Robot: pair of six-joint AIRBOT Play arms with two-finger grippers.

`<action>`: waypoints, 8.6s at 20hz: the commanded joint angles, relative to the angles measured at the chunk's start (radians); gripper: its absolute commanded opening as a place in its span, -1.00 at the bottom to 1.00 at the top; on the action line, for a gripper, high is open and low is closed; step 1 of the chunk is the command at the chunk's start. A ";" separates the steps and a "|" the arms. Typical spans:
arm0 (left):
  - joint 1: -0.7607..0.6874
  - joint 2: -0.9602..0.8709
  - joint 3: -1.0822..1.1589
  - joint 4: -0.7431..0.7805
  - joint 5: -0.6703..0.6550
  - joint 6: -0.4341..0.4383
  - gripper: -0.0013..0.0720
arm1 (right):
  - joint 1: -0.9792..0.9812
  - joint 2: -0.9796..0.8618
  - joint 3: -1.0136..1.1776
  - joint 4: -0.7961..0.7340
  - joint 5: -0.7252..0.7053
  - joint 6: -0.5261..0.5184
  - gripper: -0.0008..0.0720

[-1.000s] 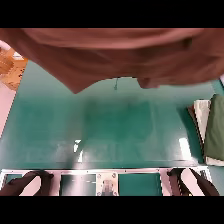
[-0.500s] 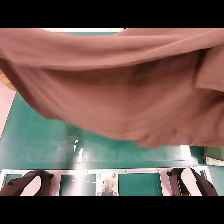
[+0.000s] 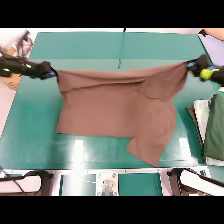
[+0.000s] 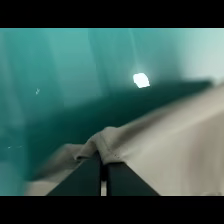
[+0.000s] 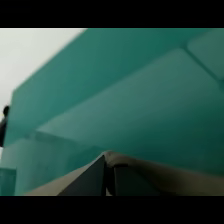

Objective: Fold the shirts.

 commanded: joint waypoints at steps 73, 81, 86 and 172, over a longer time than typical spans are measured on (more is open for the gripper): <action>0.160 0.646 0.547 0.079 -0.068 -0.072 -0.89 | -0.231 0.480 0.761 -0.210 0.321 0.189 -0.93; 0.055 0.304 -0.008 -0.149 0.071 0.151 -0.89 | 0.011 0.271 0.063 -0.204 0.059 0.061 -0.93; -0.063 -0.077 -0.017 -0.150 0.322 0.151 -0.90 | 0.076 -0.146 0.061 -0.178 -0.142 0.026 -0.93; -0.266 0.393 -1.008 -0.321 0.624 -0.177 -0.89 | -0.124 0.134 -0.763 -0.464 0.315 0.189 -0.08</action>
